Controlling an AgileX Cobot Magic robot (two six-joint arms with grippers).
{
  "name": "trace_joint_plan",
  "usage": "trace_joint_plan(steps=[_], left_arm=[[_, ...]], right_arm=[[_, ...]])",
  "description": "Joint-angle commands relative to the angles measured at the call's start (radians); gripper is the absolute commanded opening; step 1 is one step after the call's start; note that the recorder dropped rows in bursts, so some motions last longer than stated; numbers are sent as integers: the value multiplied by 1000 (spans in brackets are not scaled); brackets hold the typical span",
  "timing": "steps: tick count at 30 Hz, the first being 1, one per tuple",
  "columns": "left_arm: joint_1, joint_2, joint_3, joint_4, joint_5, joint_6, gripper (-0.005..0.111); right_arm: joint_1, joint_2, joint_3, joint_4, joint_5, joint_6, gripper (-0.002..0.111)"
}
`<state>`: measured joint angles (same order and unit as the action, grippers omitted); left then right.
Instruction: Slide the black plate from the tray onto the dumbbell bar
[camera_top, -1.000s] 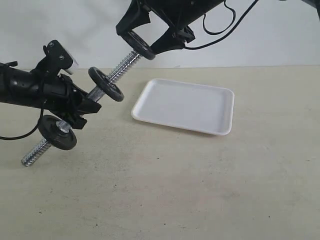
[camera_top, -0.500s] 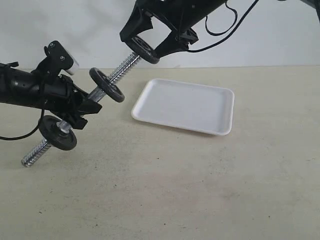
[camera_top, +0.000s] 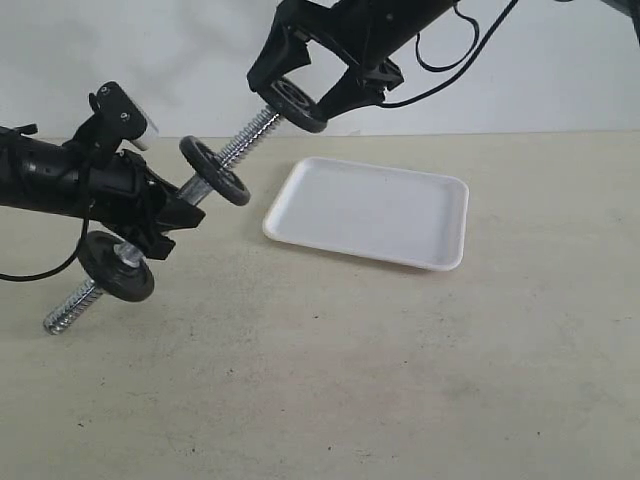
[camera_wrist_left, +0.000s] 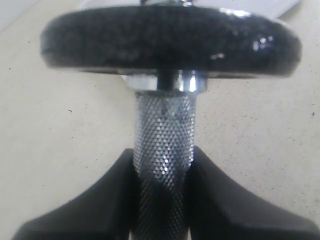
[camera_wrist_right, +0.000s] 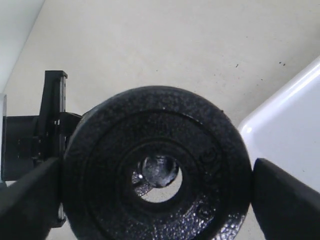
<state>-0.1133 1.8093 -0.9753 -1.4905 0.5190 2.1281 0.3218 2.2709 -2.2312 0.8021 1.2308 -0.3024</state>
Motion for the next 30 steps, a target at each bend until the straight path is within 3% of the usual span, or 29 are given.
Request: trace_joint_plan(steps=[1,13,21,30], left_arm=[[-1,-56,-46,-113,136,4,4],[-1,-60,-52,-113,192,4,4],[-1,-70,-73,-113,197,4,4],[-1,-70,-73,-120,197,4,4]], right_arm=[[1,-29,-14,33,-10,6,0],[1,-25,-12,46,-10,27,0],[1,-25,125,58,-10,-14,0],[50,-25,147,183,-10,-102,0]])
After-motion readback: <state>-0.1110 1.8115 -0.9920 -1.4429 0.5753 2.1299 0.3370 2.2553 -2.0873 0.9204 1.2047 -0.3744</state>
